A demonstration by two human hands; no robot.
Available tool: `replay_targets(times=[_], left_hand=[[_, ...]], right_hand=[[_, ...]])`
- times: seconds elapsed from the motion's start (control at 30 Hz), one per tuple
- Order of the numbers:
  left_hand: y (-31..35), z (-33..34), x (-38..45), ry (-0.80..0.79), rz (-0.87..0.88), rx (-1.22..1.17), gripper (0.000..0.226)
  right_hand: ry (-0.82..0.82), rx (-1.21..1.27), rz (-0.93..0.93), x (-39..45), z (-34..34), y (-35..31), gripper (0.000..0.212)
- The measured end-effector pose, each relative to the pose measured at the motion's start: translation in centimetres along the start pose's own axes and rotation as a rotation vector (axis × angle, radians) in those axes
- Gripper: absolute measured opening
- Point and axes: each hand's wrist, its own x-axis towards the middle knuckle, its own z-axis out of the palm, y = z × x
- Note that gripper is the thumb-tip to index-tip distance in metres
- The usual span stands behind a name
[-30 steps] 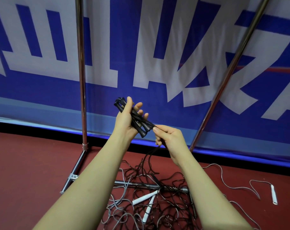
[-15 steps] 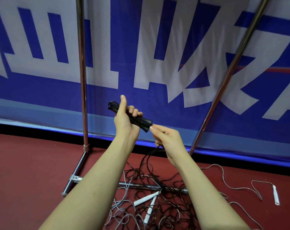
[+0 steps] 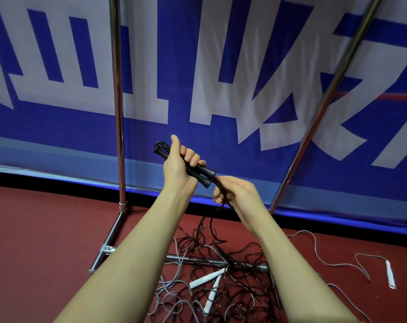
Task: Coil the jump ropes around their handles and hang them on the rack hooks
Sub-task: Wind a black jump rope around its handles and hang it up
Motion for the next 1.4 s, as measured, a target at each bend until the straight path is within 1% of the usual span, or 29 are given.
replay_targets(times=[0.07, 0.13, 0.2, 0.33, 0.47, 0.6, 0.67, 0.73, 0.77, 0.8, 0.83, 0.87, 0.9, 0.93, 0.97, 1.07, 1.1, 1.13, 1.17, 1.2, 1.23, 1.3, 1.37, 1.4], left_hand=[[-0.1, 0.1, -0.3, -0.032, 0.0, 0.045, 0.05], [-0.4, 0.3, -0.7, -0.073, -0.007, 0.102, 0.05], [-0.8, 0.6, -1.1, -0.106, -0.016, 0.135, 0.049], [-0.8, 0.8, -1.3, -0.115, 0.006, 0.092, 0.05], [-1.0, 0.5, -1.2, -0.132, 0.008, 0.094, 0.047], [-1.5, 0.0, -1.0, -0.142, -0.052, 0.06, 0.042], [-1.6, -0.1, -1.0, -0.141, -0.078, 0.092, 0.036], [-1.7, -0.3, -1.0, -0.101, -0.049, 0.151, 0.024], [-1.7, -0.4, -0.9, -0.071, -0.012, 0.177, 0.023], [-1.6, -0.7, -0.9, -0.039, 0.039, 0.239, 0.033], [-1.5, -1.1, -0.8, -0.007, 0.109, 0.369, 0.05], [-1.4, -1.4, -0.9, 0.005, 0.201, 0.569, 0.064], [-1.4, -1.8, -1.0, -0.022, 0.32, 0.794, 0.072], [-1.3, -2.2, -1.1, -0.105, 0.457, 1.01, 0.073], [-1.2, -2.6, -1.1, -0.23, 0.585, 1.2, 0.072], [-0.6, -3.9, -0.5, -0.632, 0.803, 1.813, 0.076], [-0.3, -4.4, -0.1, -0.722, 0.865, 2.005, 0.079], [0.1, -4.8, 0.1, -0.773, 0.938, 2.157, 0.081], [0.3, -5.1, 0.3, -0.791, 1.034, 2.273, 0.084], [0.5, -5.4, 0.6, -0.781, 1.137, 2.343, 0.084], [0.5, -5.5, 0.8, -0.761, 1.229, 2.362, 0.082], [0.5, -5.6, 0.8, -0.764, 1.39, 2.298, 0.072], [0.6, -5.4, 0.5, -0.83, 1.465, 2.192, 0.052], [0.7, -5.5, 0.3, -0.845, 1.455, 2.174, 0.046]], right_hand=[[-0.017, -0.033, 0.05, -0.1, 0.0, -0.4, 0.031], [-0.045, -0.089, 0.059, -0.1, 0.1, -0.6, 0.039], [-0.071, -0.124, 0.025, -0.1, 0.2, -0.8, 0.04], [-0.117, -0.152, -0.029, -0.1, 0.6, -1.2, 0.041], [-0.036, -0.099, -0.032, 0.0, 1.1, -1.2, 0.027], [0.08, -0.167, -0.026, 0.1, 1.1, -1.3, 0.022], [0.116, -0.206, -0.03, 0.2, 0.9, -1.0, 0.021], [0.16, -0.225, -0.028, 0.3, 0.5, -0.6, 0.02], [0.19, -0.226, -0.024, 0.5, 0.2, -0.5, 0.02], [0.221, -0.228, -0.016, 0.6, -0.2, -0.4, 0.021], [0.254, -0.232, -0.008, 0.8, -0.6, -0.3, 0.021], [0.283, -0.241, -0.001, 0.9, -1.0, -0.2, 0.022], [0.301, -0.26, 0.003, 0.9, -1.4, -0.1, 0.022], [0.307, -0.292, 0.002, 0.9, -1.7, 0.0, 0.022], [0.301, -0.332, -0.003, 0.9, -1.8, 0.1, 0.023], [0.241, -0.401, -0.005, 0.8, -2.1, 0.2, 0.023], [0.213, -0.396, 0.006, 0.7, -2.1, 0.2, 0.023], [0.187, -0.391, 0.02, 0.6, -2.1, 0.2, 0.023], [0.167, -0.392, 0.029, 0.6, -2.1, 0.2, 0.023], [0.148, -0.392, 0.033, 0.5, -2.1, 0.2, 0.024], [0.125, -0.384, 0.04, 0.5, -2.2, 0.2, 0.025], [0.07, -0.319, 0.071, 0.3, -2.2, 0.2, 0.027], [0.022, -0.26, 0.095, 0.0, -2.2, 0.0, 0.034], [0.007, -0.257, 0.092, -0.1, -2.3, -0.2, 0.037]])
